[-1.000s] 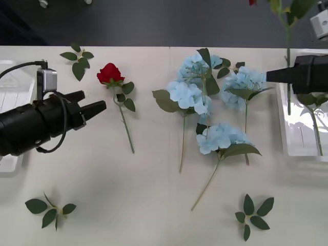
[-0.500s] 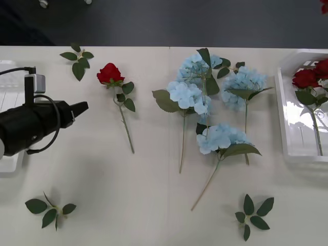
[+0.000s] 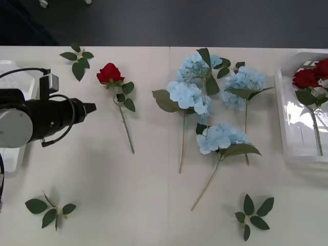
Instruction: Put the red flowers into the right box and the blue flowers into the left box
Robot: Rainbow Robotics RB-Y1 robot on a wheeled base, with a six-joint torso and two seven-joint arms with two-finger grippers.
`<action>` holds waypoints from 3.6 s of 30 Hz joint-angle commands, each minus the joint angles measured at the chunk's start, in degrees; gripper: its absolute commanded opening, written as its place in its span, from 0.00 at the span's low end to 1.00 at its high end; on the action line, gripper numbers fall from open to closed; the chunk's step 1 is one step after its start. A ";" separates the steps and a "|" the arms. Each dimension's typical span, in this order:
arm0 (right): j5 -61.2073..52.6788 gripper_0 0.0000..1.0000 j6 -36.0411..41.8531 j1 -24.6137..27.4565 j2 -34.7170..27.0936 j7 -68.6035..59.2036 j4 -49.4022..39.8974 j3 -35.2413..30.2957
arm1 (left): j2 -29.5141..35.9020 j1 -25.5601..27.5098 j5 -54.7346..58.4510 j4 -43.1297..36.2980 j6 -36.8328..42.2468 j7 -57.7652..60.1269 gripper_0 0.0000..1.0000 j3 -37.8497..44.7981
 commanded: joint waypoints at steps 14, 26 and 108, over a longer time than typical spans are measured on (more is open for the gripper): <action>8.02 0.54 -2.54 1.35 -1.63 -10.09 -0.90 1.89 | -5.22 -13.13 -18.46 4.27 11.17 16.79 1.00 -6.24; 9.78 0.55 -2.37 3.63 -1.54 -11.67 -7.58 1.18 | -6.45 -23.33 -20.83 17.63 10.56 25.84 1.00 -6.42; 15.49 0.55 -36.65 -9.90 12.61 -38.04 -46.78 39.77 | -12.16 -7.07 38.59 0.75 -5.97 -44.21 0.00 2.46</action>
